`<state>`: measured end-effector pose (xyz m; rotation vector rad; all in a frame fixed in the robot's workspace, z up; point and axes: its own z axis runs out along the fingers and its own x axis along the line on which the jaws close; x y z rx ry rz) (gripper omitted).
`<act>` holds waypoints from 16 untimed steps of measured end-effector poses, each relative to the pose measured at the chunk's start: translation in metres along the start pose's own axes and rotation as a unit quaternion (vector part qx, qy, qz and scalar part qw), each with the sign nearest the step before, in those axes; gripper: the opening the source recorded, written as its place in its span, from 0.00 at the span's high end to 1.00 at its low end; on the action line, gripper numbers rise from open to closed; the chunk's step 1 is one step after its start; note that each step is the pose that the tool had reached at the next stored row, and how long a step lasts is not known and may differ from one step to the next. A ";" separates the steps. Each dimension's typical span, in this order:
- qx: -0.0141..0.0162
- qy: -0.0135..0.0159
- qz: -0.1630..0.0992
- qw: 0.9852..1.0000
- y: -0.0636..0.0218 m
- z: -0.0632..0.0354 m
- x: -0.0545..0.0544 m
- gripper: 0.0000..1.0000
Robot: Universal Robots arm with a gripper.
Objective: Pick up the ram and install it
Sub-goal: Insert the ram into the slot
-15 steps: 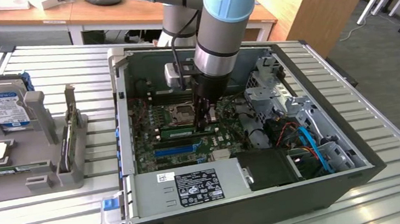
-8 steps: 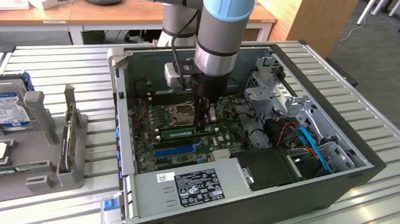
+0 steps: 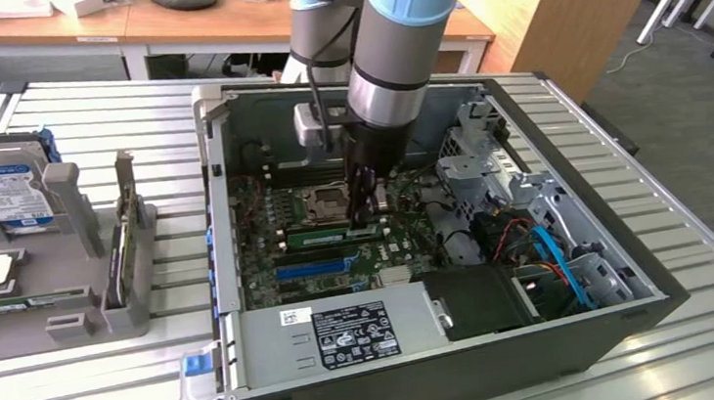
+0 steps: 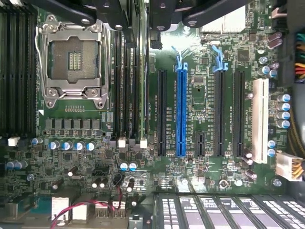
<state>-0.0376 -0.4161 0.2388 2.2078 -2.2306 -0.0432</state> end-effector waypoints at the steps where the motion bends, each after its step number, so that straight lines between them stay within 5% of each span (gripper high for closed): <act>1: 0.000 0.001 0.000 1.000 0.0000 -0.0017 0.000 0.75; 16: 0.000 0.005 0.000 1.000 0.0004 -0.0203 0.000 0.75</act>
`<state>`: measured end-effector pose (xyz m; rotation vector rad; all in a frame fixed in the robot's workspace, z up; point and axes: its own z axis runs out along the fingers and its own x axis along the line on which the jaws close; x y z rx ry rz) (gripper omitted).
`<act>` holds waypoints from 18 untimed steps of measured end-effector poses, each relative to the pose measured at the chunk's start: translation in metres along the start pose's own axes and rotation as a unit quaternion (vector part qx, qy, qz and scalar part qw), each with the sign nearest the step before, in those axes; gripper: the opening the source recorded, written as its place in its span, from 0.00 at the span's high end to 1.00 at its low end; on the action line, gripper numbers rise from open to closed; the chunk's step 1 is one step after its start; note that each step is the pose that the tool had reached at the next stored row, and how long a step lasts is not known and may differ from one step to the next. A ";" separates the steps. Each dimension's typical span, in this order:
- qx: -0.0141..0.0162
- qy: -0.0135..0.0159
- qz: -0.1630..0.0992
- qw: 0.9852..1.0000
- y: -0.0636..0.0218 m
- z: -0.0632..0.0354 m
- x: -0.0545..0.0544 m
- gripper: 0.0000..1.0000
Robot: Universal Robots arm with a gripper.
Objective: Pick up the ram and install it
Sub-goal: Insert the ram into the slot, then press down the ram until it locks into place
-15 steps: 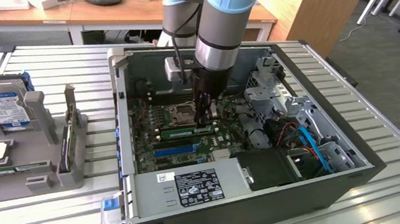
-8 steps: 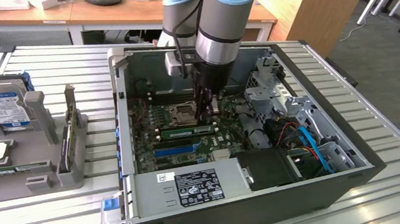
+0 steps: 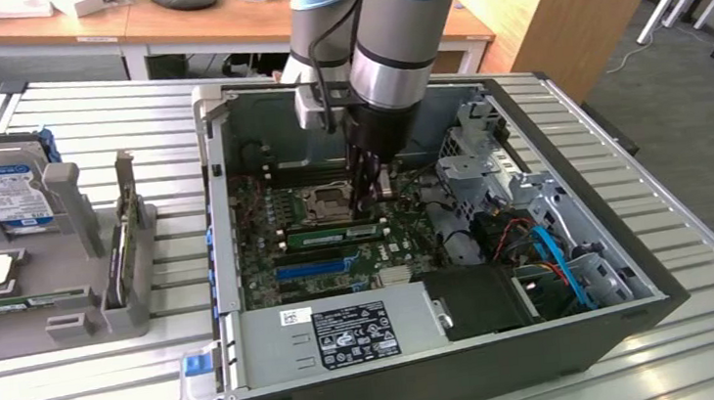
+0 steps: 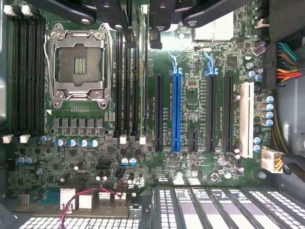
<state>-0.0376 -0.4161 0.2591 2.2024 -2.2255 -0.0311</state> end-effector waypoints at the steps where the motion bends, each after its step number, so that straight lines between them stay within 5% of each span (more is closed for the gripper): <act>1: 0.000 0.000 0.000 1.000 0.0000 -0.0009 0.000 0.75; 18: 0.000 0.000 0.000 1.000 0.0001 -0.0048 0.000 0.75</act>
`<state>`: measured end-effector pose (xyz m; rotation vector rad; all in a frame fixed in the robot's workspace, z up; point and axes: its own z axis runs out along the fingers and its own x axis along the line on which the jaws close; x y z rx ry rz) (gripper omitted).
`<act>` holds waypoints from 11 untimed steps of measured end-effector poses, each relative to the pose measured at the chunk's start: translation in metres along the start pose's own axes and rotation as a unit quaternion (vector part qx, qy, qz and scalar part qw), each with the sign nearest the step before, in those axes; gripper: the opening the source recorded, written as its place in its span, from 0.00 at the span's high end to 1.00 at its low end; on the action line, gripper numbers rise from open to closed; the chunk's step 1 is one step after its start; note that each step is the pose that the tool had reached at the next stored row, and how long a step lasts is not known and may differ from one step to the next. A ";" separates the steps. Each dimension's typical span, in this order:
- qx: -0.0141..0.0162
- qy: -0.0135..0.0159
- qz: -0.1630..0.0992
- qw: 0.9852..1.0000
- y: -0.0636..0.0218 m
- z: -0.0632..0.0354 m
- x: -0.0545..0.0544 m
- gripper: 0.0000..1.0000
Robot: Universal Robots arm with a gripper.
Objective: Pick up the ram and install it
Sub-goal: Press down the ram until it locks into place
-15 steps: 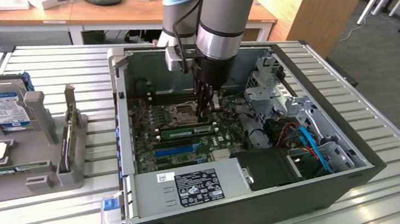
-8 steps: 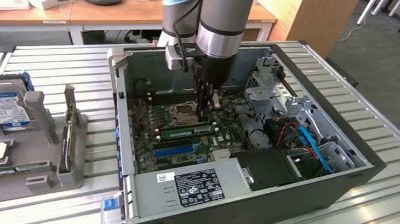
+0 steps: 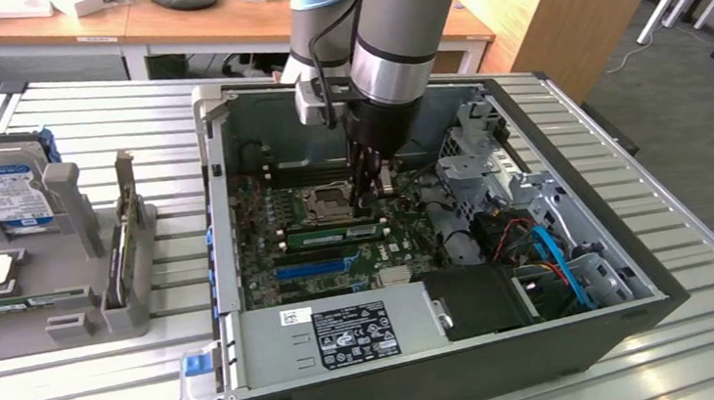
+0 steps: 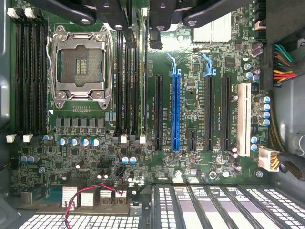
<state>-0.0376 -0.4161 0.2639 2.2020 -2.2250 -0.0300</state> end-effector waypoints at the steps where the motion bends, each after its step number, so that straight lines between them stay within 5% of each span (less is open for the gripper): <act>1: 0.000 0.000 0.000 1.000 0.0000 0.0000 0.000 0.75; 3: 0.000 0.000 0.000 1.000 0.0000 0.0000 0.000 0.75; 4: 0.000 0.000 0.000 1.000 0.0000 0.0000 0.000 0.89; 11: 0.000 0.000 0.000 1.000 -0.0155 -0.0003 0.000 0.89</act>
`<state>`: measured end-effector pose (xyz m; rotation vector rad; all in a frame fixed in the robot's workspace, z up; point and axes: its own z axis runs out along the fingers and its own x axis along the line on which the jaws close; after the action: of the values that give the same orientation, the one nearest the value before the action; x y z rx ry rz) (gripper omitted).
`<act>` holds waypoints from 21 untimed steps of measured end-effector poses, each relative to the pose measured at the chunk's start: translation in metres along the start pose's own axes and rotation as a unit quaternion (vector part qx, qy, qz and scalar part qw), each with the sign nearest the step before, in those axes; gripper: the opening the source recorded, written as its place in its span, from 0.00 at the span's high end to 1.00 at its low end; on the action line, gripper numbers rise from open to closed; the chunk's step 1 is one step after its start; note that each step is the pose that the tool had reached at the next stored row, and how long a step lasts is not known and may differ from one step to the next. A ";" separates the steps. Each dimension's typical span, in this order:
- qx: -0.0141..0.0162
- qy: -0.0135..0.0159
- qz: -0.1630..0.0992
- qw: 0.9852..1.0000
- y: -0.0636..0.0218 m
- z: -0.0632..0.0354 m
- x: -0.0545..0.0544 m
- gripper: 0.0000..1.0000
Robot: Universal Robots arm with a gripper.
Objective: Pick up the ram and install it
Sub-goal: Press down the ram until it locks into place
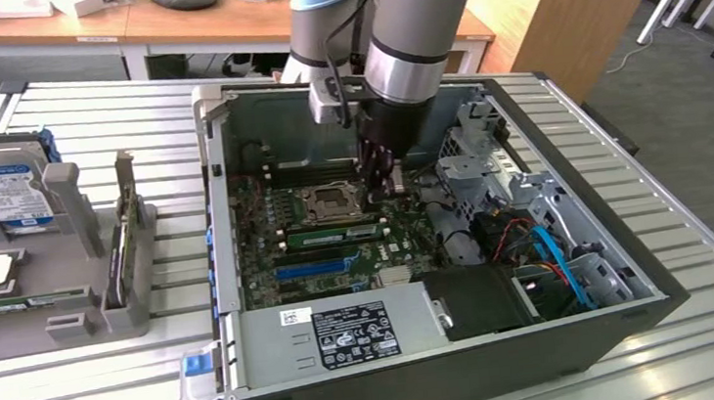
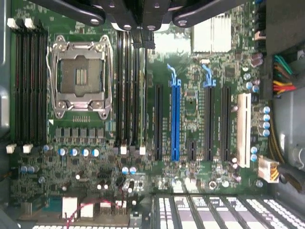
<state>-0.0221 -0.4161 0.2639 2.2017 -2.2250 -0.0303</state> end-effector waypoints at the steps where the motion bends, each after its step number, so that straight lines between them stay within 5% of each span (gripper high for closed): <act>1: 0.000 0.000 0.000 1.000 -0.0019 0.0000 0.000 0.89; 8: 0.000 0.000 0.000 1.000 -0.0207 -0.0005 0.000 0.89; 21: 0.000 0.000 0.000 1.000 -0.0210 0.0070 0.000 0.89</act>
<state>-0.0012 -0.4161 0.2565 2.2017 -2.2248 -0.0309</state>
